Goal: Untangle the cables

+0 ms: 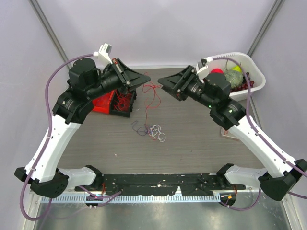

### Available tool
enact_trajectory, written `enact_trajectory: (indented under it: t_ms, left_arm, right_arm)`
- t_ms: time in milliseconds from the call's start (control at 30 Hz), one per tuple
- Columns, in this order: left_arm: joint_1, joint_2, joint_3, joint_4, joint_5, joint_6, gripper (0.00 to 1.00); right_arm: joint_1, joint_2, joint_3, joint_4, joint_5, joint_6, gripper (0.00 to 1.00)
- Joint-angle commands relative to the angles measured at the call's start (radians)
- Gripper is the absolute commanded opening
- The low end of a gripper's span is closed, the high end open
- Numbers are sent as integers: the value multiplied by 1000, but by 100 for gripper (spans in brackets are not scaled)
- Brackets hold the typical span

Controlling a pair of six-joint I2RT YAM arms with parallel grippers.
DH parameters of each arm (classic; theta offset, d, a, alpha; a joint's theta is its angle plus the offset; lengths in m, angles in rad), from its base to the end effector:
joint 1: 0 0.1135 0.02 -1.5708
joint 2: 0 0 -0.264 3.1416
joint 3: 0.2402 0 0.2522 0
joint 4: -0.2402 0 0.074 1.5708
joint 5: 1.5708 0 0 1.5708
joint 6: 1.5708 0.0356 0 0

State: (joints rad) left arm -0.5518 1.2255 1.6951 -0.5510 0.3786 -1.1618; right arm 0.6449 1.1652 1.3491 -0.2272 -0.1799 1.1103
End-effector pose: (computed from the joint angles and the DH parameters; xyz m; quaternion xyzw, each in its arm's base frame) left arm 0.1878 -0.1311 0.5176 -0.0952 0.7271 -0.5937 0.3313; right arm 0.1997 0.1581 0.4551 0.1054 0.7143 0.5713 0.3903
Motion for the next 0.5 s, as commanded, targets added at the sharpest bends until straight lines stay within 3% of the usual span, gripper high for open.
enact_trajectory:
  t_ms: [0, 467]
  left_arm:
    - [6, 3, -11, 94, 29, 22, 0]
    - [6, 25, -31, 129, 52, 21, 0]
  right_arm:
    - [1, -42, -120, 284, -27, 394, 57]
    - [2, -73, -241, 376, 42, 645, 53]
